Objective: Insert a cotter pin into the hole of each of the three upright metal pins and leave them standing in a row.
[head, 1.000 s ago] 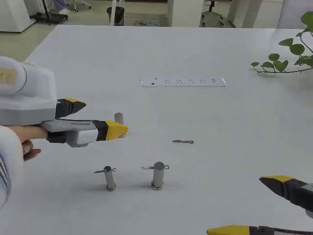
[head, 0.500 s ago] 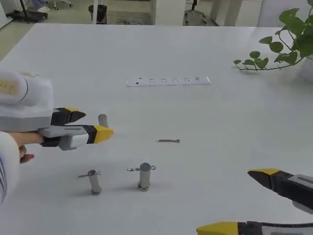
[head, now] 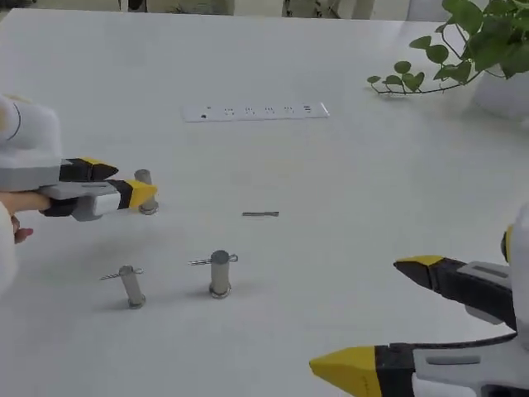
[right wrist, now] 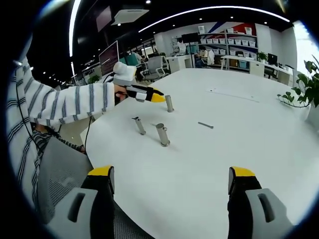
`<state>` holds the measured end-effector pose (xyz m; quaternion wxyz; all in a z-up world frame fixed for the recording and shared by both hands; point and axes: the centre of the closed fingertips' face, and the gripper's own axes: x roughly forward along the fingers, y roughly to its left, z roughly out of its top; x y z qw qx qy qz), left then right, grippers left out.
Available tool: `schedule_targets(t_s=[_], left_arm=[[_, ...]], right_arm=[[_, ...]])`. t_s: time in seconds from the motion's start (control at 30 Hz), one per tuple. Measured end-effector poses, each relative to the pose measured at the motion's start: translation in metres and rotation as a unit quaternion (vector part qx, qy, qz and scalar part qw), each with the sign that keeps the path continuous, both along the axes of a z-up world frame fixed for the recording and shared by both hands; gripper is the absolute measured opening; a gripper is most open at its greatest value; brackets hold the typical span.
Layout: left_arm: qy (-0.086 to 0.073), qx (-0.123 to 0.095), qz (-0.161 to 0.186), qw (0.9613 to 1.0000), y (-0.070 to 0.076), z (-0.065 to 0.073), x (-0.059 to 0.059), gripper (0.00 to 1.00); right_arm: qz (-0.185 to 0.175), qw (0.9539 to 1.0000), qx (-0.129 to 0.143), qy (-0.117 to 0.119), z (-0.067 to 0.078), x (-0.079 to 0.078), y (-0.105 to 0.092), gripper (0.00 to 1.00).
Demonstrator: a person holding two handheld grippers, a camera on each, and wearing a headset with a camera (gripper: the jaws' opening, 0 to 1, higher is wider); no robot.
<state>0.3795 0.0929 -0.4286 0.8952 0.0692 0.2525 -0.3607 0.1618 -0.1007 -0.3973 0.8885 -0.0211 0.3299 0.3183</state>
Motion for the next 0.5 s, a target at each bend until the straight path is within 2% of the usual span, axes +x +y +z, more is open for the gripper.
schedule_targets(t_s=[0.2, 0.5], left_arm=[[0.003, 0.017, -0.014, 0.9997, -0.005, -0.010, 0.002, 0.30], [-0.005, 0.019, -0.012, 0.9997, -0.007, -0.015, 0.014, 0.22]], right_arm=[[0.003, 1.0000, -0.007, 0.004, -0.002, 0.001, 0.001, 0.94], [0.004, 0.9998, -0.015, 0.010, -0.004, 0.001, 0.001, 0.94]])
